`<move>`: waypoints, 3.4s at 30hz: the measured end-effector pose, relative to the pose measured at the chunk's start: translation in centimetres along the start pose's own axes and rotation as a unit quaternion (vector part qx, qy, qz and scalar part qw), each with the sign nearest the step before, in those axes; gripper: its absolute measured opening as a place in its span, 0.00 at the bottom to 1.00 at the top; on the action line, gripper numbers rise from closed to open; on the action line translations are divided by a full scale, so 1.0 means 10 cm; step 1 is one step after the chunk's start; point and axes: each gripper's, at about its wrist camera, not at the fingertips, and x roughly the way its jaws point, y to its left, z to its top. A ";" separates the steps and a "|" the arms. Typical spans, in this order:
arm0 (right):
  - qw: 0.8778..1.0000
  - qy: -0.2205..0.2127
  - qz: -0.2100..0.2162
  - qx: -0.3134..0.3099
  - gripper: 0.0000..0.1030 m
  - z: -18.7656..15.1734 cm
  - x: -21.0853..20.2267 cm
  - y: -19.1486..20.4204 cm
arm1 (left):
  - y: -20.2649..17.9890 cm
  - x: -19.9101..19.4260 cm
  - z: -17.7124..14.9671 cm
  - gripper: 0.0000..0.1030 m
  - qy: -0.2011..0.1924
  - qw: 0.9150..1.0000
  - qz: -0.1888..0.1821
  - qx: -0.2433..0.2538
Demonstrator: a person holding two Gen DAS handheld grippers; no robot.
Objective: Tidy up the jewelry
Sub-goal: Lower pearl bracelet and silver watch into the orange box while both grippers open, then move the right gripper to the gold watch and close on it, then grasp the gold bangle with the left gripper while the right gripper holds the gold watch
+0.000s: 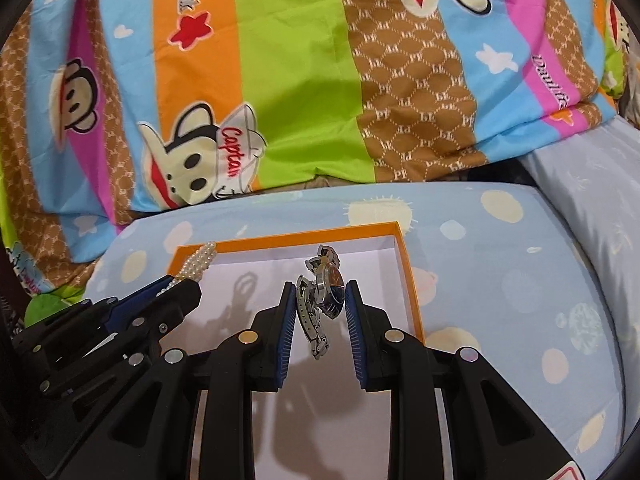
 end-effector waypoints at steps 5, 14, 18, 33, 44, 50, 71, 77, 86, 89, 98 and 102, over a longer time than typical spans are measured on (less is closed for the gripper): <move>1.000 0.018 -0.012 0.005 0.23 -0.01 0.20 -0.09 | -0.02 0.17 -0.01 0.15 0.015 1.000 0.002 0.004; 0.999 0.010 -0.032 -0.009 0.34 0.01 0.20 -0.11 | 0.01 0.26 -0.02 0.32 0.023 1.000 0.016 0.004; 0.999 0.012 -0.034 -0.006 0.34 -0.05 0.17 -0.12 | 0.04 0.28 -0.05 0.32 0.025 0.999 0.025 0.008; 0.999 0.032 -0.028 -0.002 0.34 -0.56 -0.07 -0.09 | 0.23 0.11 -0.25 0.32 0.025 0.999 0.044 0.019; 0.999 -0.031 -0.029 0.005 0.34 -0.96 -0.95 -0.10 | 0.28 -0.81 -0.60 0.40 -0.021 1.000 0.005 -0.006; 0.998 -0.042 -0.051 0.007 0.38 -1.52 -1.34 -0.15 | 0.22 -1.21 -1.12 0.49 -0.033 0.999 0.022 0.008; 0.996 -0.006 -0.067 -0.057 0.59 -1.72 -1.17 -0.35 | 0.34 -1.44 -2.01 0.62 -0.003 0.999 0.028 -0.033; 0.997 0.026 -0.043 -0.062 0.59 -1.64 -0.95 -0.37 | 0.35 -1.41 -2.01 0.62 0.003 0.999 0.021 -0.036; 0.997 0.028 -0.050 -0.054 0.26 -1.79 -1.02 -0.21 | 0.39 -1.38 -2.01 0.62 0.011 0.999 0.010 -0.048; 0.998 0.023 -0.053 -0.031 0.22 -1.91 -1.12 -0.15 | 0.39 -1.38 -2.01 0.62 0.011 0.999 0.009 -0.048; 0.999 0.015 -0.046 0.002 0.22 -2.18 -1.34 -0.07 | 0.42 -1.41 -2.04 0.62 0.018 0.998 -0.005 -0.059; 0.999 0.016 -0.047 -0.004 0.30 -2.13 -1.30 -0.04 | 0.35 -1.43 -2.04 0.62 0.020 0.998 -0.014 -0.055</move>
